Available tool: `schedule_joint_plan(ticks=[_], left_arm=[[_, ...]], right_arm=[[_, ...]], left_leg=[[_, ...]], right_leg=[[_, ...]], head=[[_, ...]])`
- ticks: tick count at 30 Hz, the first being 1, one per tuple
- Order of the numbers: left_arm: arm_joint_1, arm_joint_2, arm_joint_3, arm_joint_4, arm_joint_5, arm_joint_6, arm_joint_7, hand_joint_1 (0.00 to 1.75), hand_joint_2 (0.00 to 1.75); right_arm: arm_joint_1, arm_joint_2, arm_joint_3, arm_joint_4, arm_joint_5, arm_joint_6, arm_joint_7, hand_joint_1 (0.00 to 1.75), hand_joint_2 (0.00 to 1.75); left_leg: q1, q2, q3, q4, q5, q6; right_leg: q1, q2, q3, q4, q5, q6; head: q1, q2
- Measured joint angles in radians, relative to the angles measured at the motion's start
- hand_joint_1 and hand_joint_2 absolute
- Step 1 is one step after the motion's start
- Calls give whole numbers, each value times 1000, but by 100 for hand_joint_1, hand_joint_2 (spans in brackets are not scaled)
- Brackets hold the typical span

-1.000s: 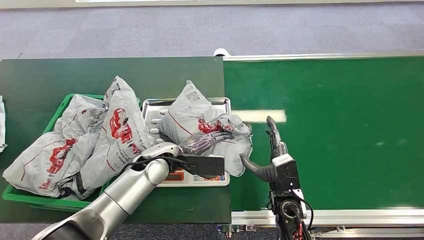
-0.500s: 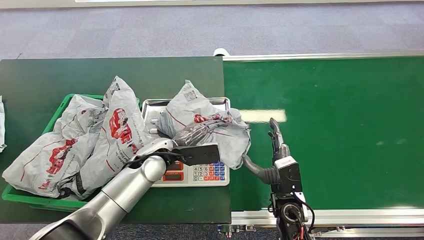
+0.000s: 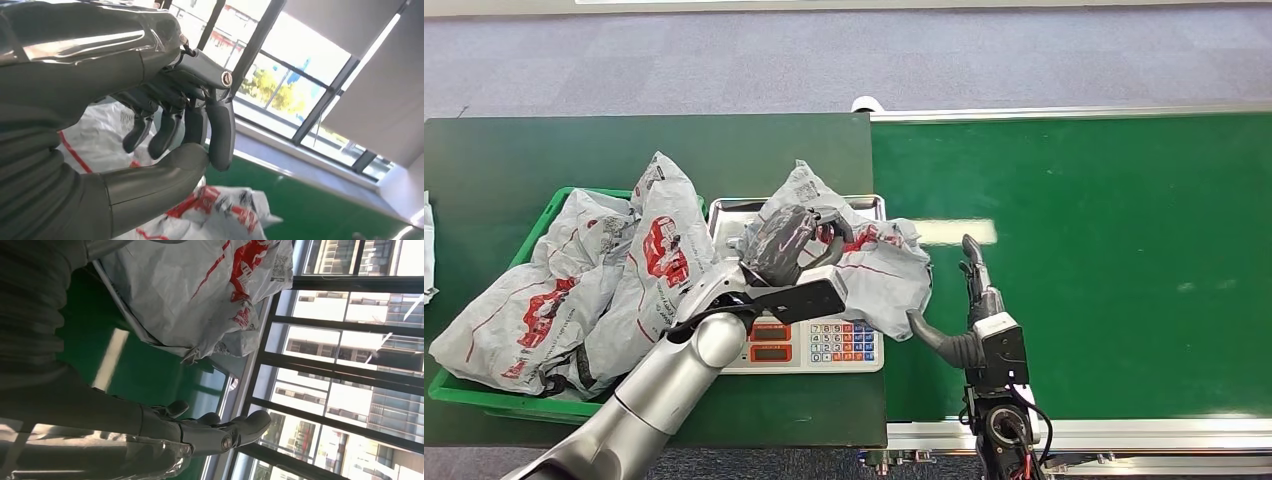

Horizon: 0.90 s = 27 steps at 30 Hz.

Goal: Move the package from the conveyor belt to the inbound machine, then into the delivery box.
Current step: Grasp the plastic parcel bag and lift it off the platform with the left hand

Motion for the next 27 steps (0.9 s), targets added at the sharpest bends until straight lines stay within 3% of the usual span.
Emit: schedule_joint_plan(ticks=[8, 17, 21, 24, 27], left_arm=[[13, 0, 16, -40, -3, 5, 0, 175, 175], [25, -5, 42, -58, -8, 76, -34, 172, 175], [45, -9, 53, -80, 14, 100, -70, 0, 175], [56, -13, 60, -103, 37, 67, -45, 0, 175], [48, -16, 47, -84, -82, 38, 71, 0, 175]], right_arm=[[0, 0, 0, 0, 0, 0, 0, 0, 175], [-8, 0, -1, 7, -15, 0, -2, 0, 175], [-9, 0, -2, 13, -24, 0, -7, 0, 175], [-10, 0, -3, 19, -31, 0, -10, 0, 175], [-17, 0, -3, 34, -36, 5, -15, 0, 175]], left_leg=[[0, 0, 0, 0, 0, 0], [0, 0, 0, 0, 0, 0], [0, 0, 0, 0, 0, 0], [0, 0, 0, 0, 0, 0], [0, 0, 0, 0, 0, 0]], right_leg=[[0, 0, 0, 0, 0, 0], [0, 0, 0, 0, 0, 0], [0, 0, 0, 0, 0, 0], [0, 0, 0, 0, 0, 0], [0, 0, 0, 0, 0, 0]], head=[[0, 0], [0, 0], [0, 0], [0, 0], [0, 0]])
